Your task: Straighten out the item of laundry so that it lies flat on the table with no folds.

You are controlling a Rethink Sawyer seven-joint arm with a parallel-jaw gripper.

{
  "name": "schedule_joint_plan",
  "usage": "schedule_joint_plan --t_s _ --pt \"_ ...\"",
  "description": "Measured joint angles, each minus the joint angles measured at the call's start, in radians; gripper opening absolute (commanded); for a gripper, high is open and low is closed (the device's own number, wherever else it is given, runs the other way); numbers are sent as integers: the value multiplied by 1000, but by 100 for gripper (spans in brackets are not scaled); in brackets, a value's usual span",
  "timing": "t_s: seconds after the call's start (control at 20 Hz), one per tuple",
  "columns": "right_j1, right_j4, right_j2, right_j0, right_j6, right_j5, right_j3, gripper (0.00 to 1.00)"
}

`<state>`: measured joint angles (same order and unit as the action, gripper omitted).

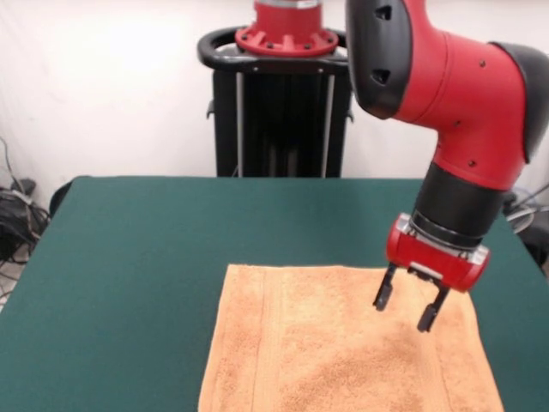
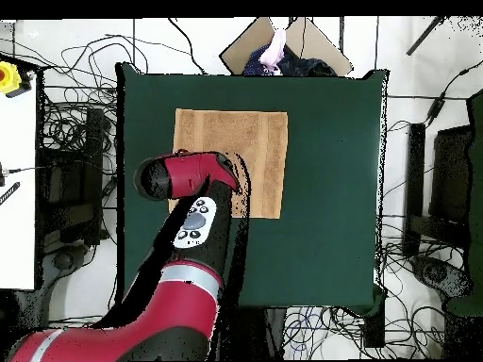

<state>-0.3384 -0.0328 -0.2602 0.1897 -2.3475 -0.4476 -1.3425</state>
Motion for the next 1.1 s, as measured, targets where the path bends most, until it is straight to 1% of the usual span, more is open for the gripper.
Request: schedule_joint_plan --t_s 0.35,0.9,1.1 --pt "37 40 -20 19 0 7 -3 100" --pt "122 131 -47 60 0 78 -4 100" --pt "131 164 -68 73 0 90 -4 100"
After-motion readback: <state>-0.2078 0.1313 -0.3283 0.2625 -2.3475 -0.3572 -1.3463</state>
